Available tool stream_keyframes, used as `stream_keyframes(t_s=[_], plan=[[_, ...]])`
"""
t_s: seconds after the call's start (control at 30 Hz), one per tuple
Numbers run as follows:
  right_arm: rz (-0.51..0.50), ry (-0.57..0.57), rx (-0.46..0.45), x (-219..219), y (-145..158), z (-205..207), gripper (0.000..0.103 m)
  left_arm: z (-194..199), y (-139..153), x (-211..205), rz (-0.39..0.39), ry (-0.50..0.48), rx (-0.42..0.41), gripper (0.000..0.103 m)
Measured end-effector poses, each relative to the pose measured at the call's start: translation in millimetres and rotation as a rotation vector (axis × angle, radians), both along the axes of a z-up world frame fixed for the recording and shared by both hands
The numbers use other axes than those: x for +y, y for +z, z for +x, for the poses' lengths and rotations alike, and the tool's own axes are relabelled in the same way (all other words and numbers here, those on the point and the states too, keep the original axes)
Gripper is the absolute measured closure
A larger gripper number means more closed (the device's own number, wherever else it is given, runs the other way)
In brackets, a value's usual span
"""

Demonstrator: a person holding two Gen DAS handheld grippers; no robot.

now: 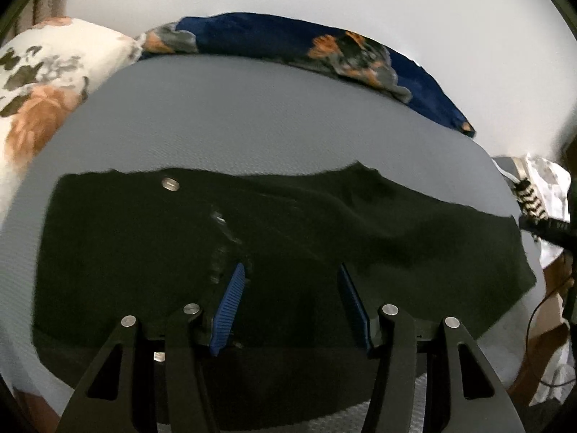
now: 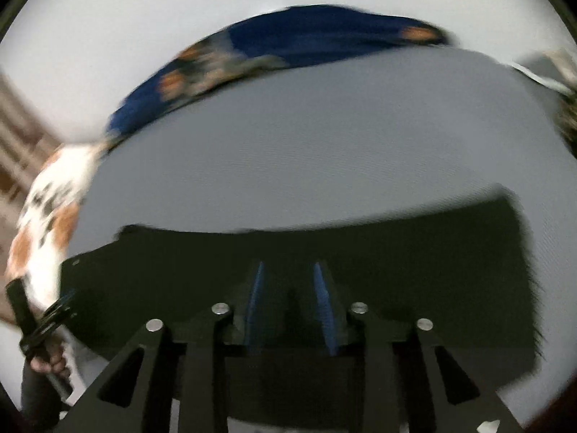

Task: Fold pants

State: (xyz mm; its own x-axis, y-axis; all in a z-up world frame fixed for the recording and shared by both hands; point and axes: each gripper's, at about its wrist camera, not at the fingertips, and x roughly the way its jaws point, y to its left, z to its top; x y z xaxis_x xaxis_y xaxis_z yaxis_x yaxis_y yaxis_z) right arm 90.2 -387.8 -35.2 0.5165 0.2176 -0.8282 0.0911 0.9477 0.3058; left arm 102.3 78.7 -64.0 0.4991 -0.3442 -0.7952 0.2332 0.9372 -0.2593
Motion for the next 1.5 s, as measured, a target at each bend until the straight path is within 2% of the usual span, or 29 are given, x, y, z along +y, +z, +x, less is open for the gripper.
stream_keyframes(t_s=[0.2, 0.33, 0.53, 0.67, 0.7, 0.73, 0.77, 0.9, 1.07, 1.17, 1.2, 1.23, 1.27, 1.33, 1.4, 1.5], plan=[[0.093, 0.31, 0.037, 109.9, -10.2, 72.2, 0.072, 9.6, -10.8, 19.1, 0.038, 0.031, 0.023, 0.048], [0.087, 0.477, 0.079, 174.7, -21.9, 107.4, 0.069, 9.3, -21.9, 30.2, 0.028, 0.041, 0.049, 0.048], [0.095, 0.621, 0.174, 231.1, -49.5, 141.1, 0.063, 3.4, -28.6, 43.1, -0.012, 0.049, 0.088, 0.049], [0.107, 0.676, 0.235, 244.9, -68.8, 151.6, 0.063, -0.1, -29.5, 41.4, 0.003, 0.039, 0.083, 0.049], [0.124, 0.688, 0.24, 249.3, -69.8, 153.7, 0.065, -0.7, -29.5, 40.9, 0.004, 0.038, 0.082, 0.049], [0.145, 0.697, 0.231, 250.8, -69.1, 154.8, 0.081, -1.2, -29.6, 41.0, 0.004, 0.037, 0.083, 0.049], [0.157, 0.7, 0.219, 252.5, -66.8, 156.0, 0.091, -1.5, -29.7, 41.8, -0.001, 0.034, 0.084, 0.049], [0.119, 0.662, 0.126, 251.1, -56.3, 159.3, 0.096, -3.2, -31.3, 48.2, -0.041, 0.036, 0.094, 0.049], [0.032, 0.601, 0.107, 255.6, -76.0, 164.6, 0.097, -4.9, -33.4, 48.2, -0.043, 0.03, 0.09, 0.049], [0.062, 0.563, 0.113, 255.7, -77.0, 168.2, 0.093, -4.8, -34.2, 46.9, -0.038, 0.028, 0.085, 0.049], [0.065, 0.548, 0.112, 254.9, -74.7, 167.7, 0.086, -4.7, -34.1, 46.6, -0.038, 0.03, 0.084, 0.048], [0.055, 0.527, 0.108, 252.8, -70.3, 165.9, 0.072, -4.3, -32.8, 45.9, -0.037, 0.039, 0.084, 0.048], [0.039, 0.511, 0.095, 247.2, -65.3, 162.9, 0.067, -5.2, -30.8, 44.8, -0.034, 0.054, 0.079, 0.048], [0.034, 0.484, 0.051, 235.3, -51.1, 153.1, 0.066, -7.6, -19.9, 39.3, -0.02, 0.069, 0.028, 0.048], [0.024, 0.449, 0.023, 220.6, -38.5, 140.6, 0.066, -7.7, -6.2, 30.1, -0.012, 0.051, -0.038, 0.048], [-0.006, 0.381, -0.005, 194.0, -26.6, 118.5, 0.066, 3.5, 7.2, 10.9, -0.025, -0.005, -0.083, 0.048]])
